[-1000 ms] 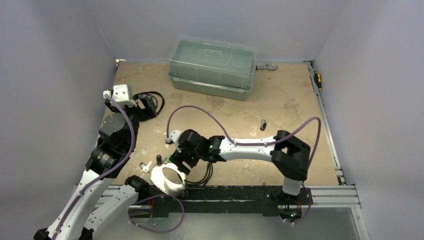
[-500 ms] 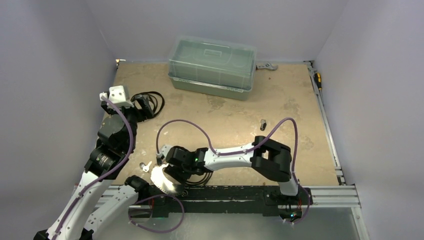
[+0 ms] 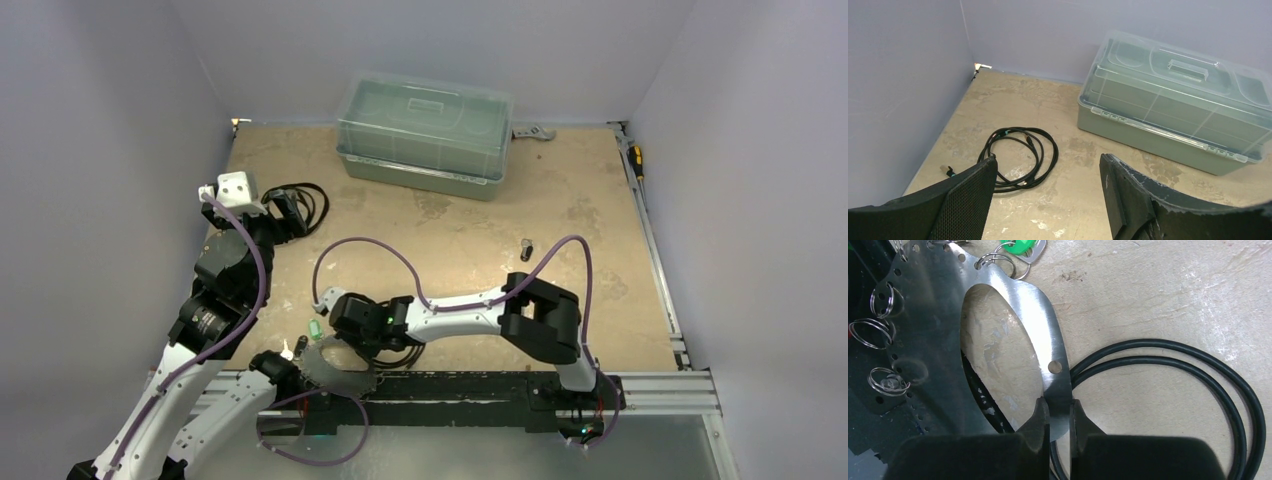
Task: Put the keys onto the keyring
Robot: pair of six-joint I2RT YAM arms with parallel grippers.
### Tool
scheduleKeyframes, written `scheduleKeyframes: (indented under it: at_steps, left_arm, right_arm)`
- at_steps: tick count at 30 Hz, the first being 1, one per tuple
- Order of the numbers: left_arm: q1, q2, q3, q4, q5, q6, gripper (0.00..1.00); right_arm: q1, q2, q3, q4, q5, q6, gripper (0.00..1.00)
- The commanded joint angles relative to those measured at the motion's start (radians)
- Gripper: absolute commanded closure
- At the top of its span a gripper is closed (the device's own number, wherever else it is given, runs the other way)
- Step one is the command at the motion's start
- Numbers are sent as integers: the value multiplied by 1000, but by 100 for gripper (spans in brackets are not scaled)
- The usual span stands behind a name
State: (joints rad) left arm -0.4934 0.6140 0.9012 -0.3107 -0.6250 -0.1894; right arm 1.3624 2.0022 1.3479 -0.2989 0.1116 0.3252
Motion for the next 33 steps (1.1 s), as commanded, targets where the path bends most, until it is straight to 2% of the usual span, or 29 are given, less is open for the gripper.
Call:
scheduleKeyframes:
  at_steps: [1,10,23,30,33]
  left_arm:
    - [1,-3,-6,12,-2,16,27]
    - [1,-5,-7,13,1,18,27]
    - [2,13,-11,13,40,13,27]
    - [1,33,-13,13,77,16,28]
    - [1,51,-17,17,151,26,29]
  right_arm:
    - [6,-77,50,-52,58,2,100]
    - [-33,-202,62,-72,176,-67,100]
    - [-369,-221,-78,11,170,-190,100]
    - [-468,-163,-127,32,172,-184,100]
    - [-509,-150,-136,38,151,-166,100]
